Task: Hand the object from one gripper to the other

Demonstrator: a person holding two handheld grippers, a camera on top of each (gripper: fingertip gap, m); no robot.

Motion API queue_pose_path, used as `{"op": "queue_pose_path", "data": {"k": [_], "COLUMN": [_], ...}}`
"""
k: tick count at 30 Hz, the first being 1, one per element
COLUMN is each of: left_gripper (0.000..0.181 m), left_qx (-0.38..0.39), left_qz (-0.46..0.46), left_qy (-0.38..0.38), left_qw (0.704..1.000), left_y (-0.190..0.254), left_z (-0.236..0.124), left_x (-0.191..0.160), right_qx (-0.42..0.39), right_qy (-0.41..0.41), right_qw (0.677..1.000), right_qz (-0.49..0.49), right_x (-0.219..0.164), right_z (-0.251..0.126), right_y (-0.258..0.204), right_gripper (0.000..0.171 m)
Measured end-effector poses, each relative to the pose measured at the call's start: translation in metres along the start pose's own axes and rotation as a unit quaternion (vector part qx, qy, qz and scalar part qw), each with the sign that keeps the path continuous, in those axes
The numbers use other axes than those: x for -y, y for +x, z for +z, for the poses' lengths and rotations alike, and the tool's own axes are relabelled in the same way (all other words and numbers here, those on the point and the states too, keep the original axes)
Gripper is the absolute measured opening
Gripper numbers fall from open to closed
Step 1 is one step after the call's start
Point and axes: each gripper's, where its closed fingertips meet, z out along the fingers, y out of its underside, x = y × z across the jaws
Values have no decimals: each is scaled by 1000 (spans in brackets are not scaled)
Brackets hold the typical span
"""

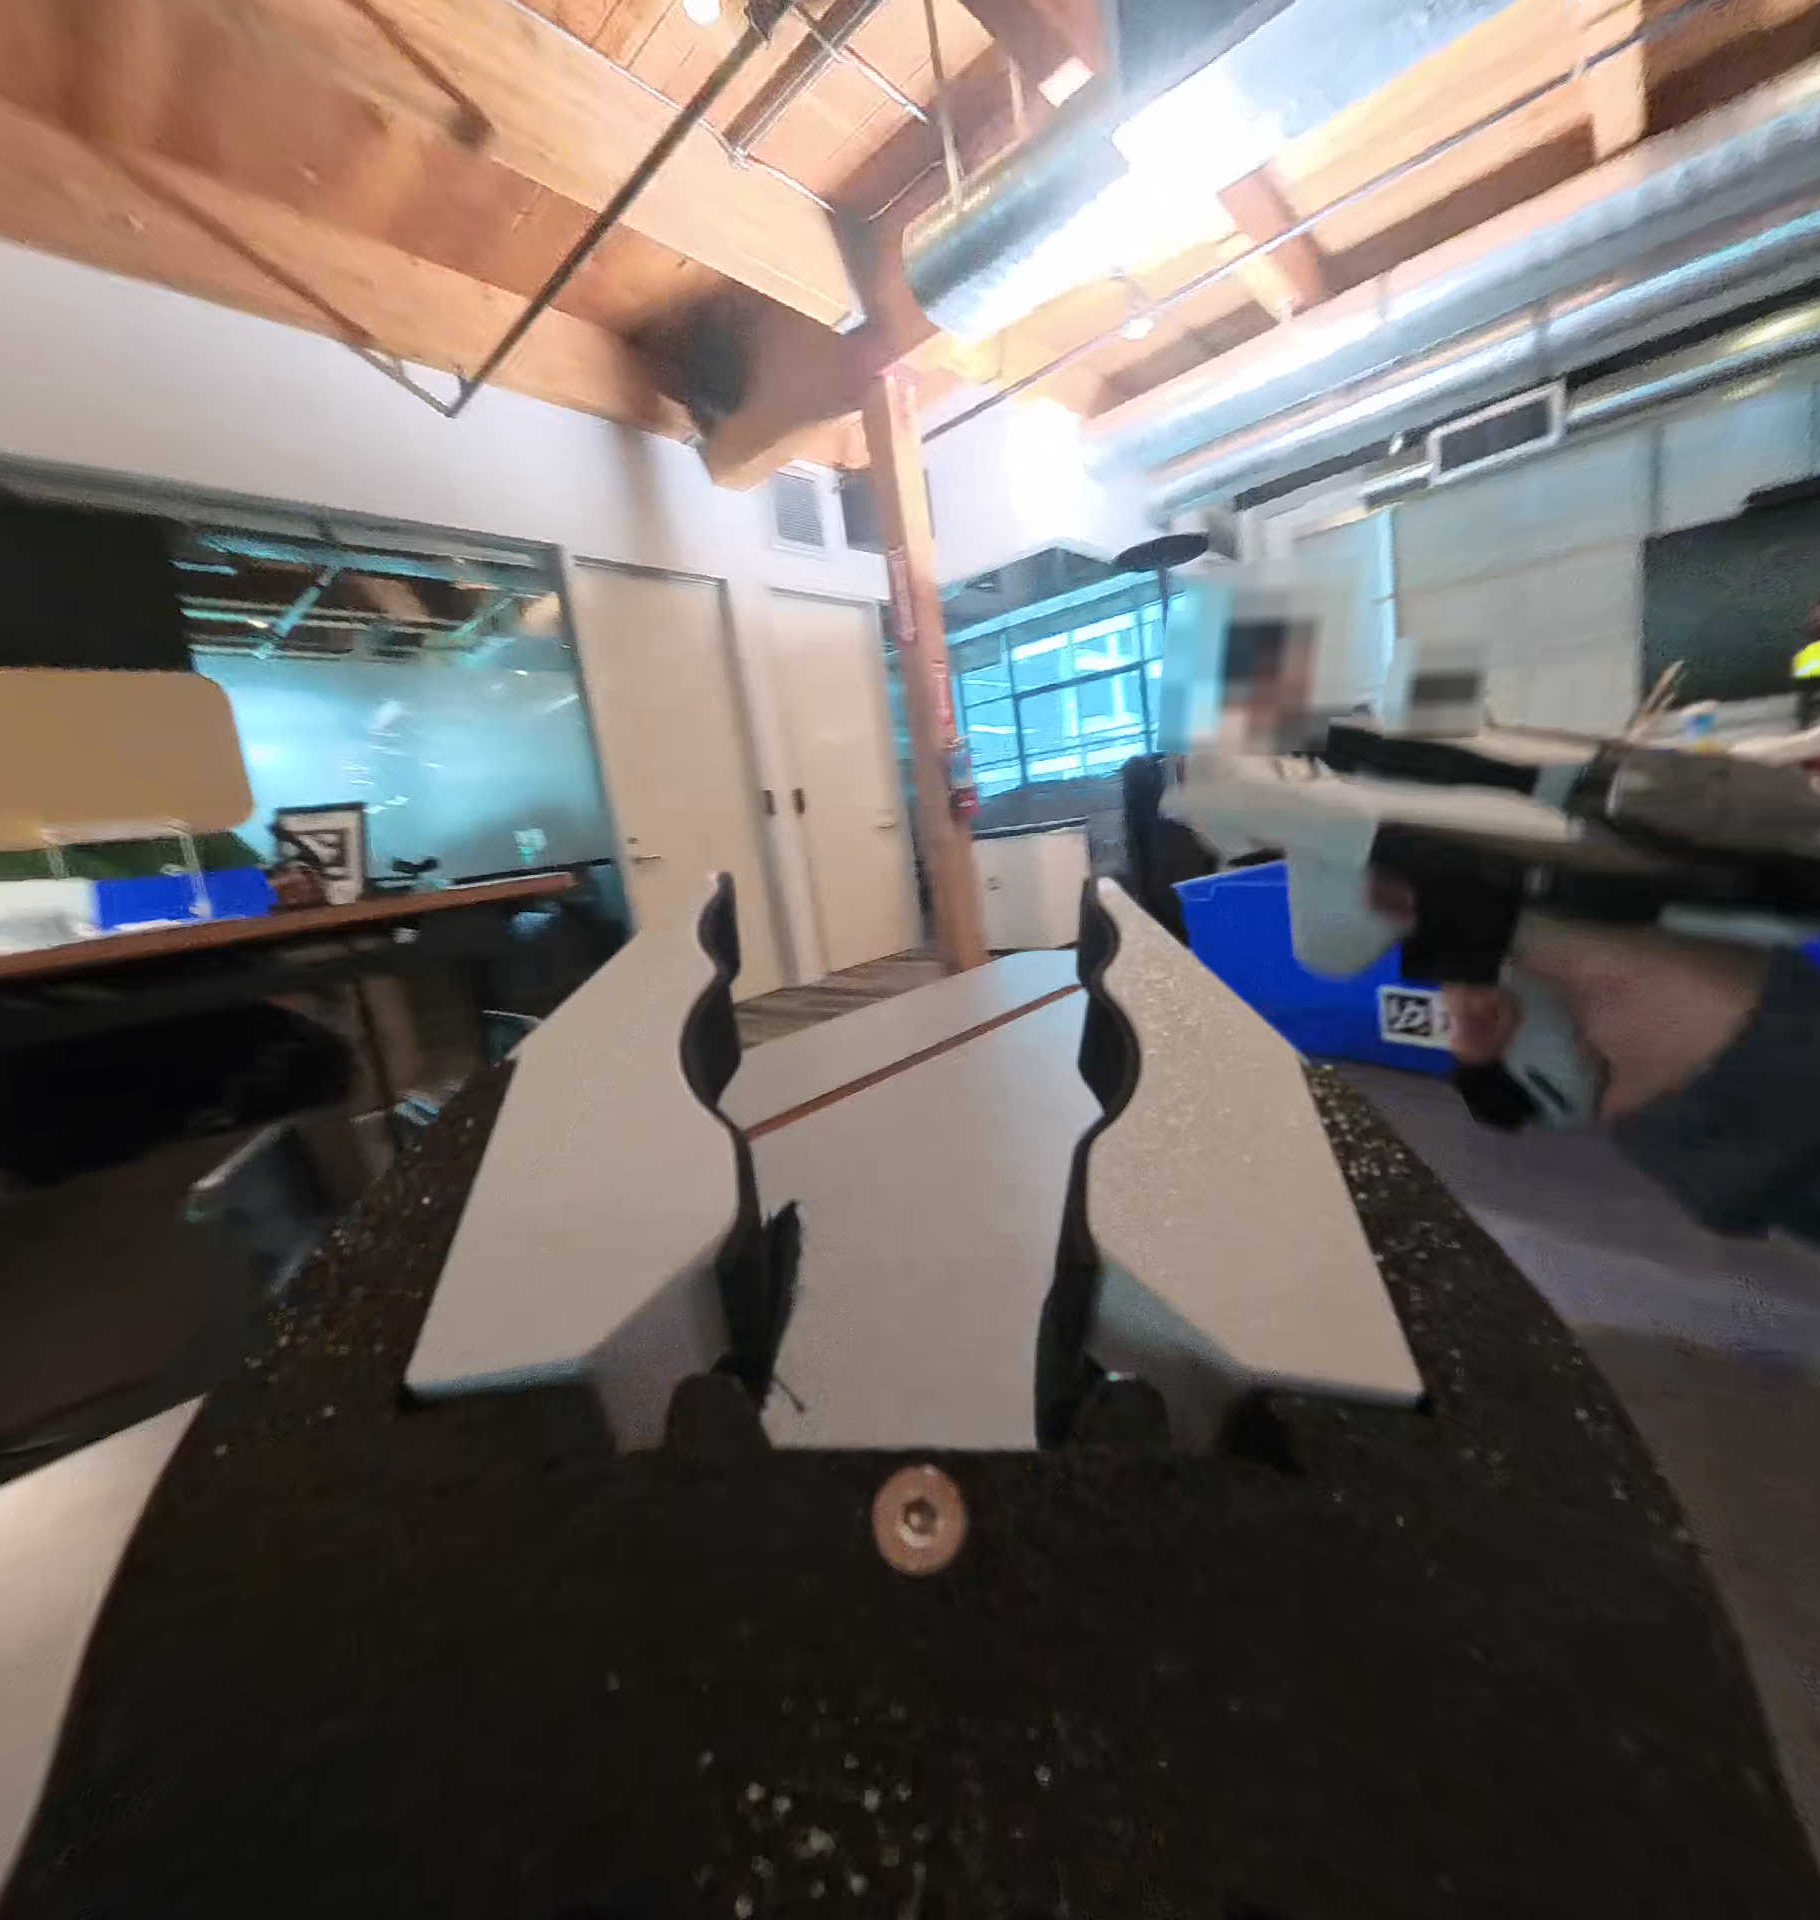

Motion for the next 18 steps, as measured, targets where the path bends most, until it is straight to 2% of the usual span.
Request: {"op": "queue_pose_path", "data": {"k": [2,4,8,10,12,13,16,17,18], "left_gripper": [62,62,56,46,45,47,74,76,68], "left_qx": [1,-9,-2,37,45,54,114,112,110], "left_qz": [22,26,53,77,79,83,80,95,120], "left_qy": [-8,-20,-19,24,37,29,-20,-44,-76], "left_qw": [1000,999,998,996,995,995,990,988,984], "left_y": [3,8,8,-5,-13,-19,-49,-55,-64], "left_z": [0,3,5,5,11,13,4,-3,-12], "left_x": [-2,-7,-5,22,54,70,116,129,138], "right_qx": [54,117,164,172,184,188,191,193,194], "right_qy": [-22,-20,2,5,6,7,2,0,-1], "right_qw": [998,993,986,984,982,981,980,980,980], "right_qz": [13,-2,28,38,43,46,49,50,52], "right_x": [-29,-32,-26,-26,-26,-26,-28,-29,-29], "right_z": [0,-1,-7,-9,-11,-11,-10,-10,-9], "right_y": [-44,-73,-86,-86,-87,-88,-88,-89,-89], "right_gripper": [72,72,72,68,67,66,65,65,65]}}
